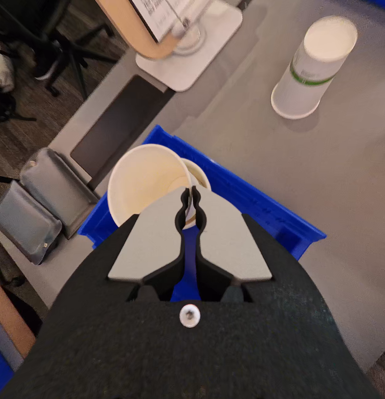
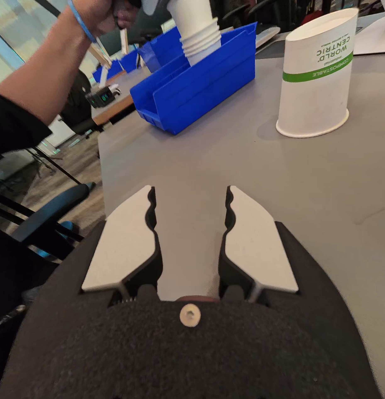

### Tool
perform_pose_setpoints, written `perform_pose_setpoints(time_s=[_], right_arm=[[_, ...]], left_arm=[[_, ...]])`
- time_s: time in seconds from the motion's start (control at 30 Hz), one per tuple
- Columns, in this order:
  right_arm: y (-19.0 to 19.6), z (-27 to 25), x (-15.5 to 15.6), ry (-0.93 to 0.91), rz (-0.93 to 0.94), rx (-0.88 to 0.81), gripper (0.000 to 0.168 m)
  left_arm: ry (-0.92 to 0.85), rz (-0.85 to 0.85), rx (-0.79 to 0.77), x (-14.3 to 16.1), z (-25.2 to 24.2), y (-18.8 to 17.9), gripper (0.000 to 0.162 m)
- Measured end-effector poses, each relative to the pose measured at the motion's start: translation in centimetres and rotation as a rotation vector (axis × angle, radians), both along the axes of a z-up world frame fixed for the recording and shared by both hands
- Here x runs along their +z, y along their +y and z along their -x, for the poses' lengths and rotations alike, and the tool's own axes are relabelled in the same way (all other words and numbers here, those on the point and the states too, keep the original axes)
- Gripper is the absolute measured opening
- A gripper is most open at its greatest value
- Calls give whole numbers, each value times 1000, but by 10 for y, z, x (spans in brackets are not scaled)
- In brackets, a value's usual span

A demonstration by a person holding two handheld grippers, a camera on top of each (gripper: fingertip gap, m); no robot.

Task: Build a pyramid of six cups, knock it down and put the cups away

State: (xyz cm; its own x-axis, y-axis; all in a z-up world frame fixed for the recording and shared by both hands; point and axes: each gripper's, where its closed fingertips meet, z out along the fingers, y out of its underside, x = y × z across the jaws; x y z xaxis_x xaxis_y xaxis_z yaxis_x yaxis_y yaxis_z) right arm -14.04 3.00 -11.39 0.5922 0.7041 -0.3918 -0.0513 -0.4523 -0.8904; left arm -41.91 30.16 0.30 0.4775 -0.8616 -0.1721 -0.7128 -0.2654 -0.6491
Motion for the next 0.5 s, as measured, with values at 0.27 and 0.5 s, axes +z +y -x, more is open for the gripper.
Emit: perform_pose_setpoints(time_s=[0.27, 0.5], right_arm=[[43, 25, 49, 467, 52, 34, 85], [81, 52, 104, 871, 105, 137, 104]], left_arm=[[-459, -79, 22, 108, -47, -53, 3], [-720, 32, -148, 135, -156, -144, 3]])
